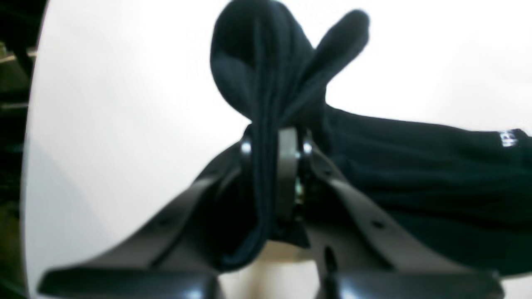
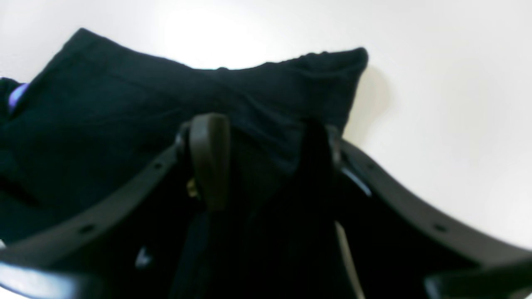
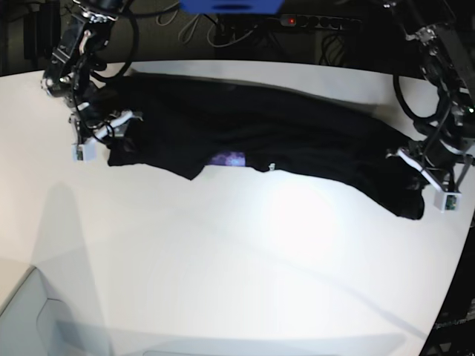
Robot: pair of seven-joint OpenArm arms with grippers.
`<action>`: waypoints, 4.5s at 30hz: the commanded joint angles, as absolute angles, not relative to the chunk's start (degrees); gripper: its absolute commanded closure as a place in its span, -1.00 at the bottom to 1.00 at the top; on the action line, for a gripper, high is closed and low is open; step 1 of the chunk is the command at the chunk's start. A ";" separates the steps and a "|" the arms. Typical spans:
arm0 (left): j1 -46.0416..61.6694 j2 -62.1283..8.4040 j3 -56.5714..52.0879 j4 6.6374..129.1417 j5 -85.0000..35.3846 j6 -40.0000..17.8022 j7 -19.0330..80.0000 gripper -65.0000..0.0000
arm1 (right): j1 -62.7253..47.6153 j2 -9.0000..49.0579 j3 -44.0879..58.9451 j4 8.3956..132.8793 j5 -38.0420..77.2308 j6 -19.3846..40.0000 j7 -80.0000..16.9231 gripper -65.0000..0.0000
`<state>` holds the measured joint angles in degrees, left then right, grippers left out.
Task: Layout the t-shirt on the table in an organized manner, then fold the t-shirt properly
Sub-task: 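Carry the strip end with the left gripper toward the right gripper, folding it over, then release the folded end with the left gripper and move it back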
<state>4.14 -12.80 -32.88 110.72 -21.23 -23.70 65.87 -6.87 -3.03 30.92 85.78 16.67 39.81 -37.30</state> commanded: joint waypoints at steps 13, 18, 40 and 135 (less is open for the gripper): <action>6.73 -3.47 -25.45 114.42 -22.37 -23.25 69.14 1.00 | -4.62 -2.77 30.81 85.05 16.57 40.00 -37.41 0.17; 6.81 -1.45 -14.90 114.33 -22.20 -23.08 69.05 1.00 | -3.91 -2.77 30.81 84.97 16.57 40.00 -37.76 0.17; 7.16 7.08 1.71 112.66 -5.23 -22.99 68.88 1.00 | -4.09 -2.86 30.81 85.23 16.57 40.00 -37.85 0.17; 0.22 -13.49 -23.08 87.96 -24.40 -23.52 64.92 0.99 | -9.45 -5.93 30.99 88.57 16.92 40.00 -45.14 0.39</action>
<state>0.95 -12.82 -22.79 87.09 -23.68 -23.62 65.73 -9.26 -5.74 31.14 88.42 18.31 39.83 -42.92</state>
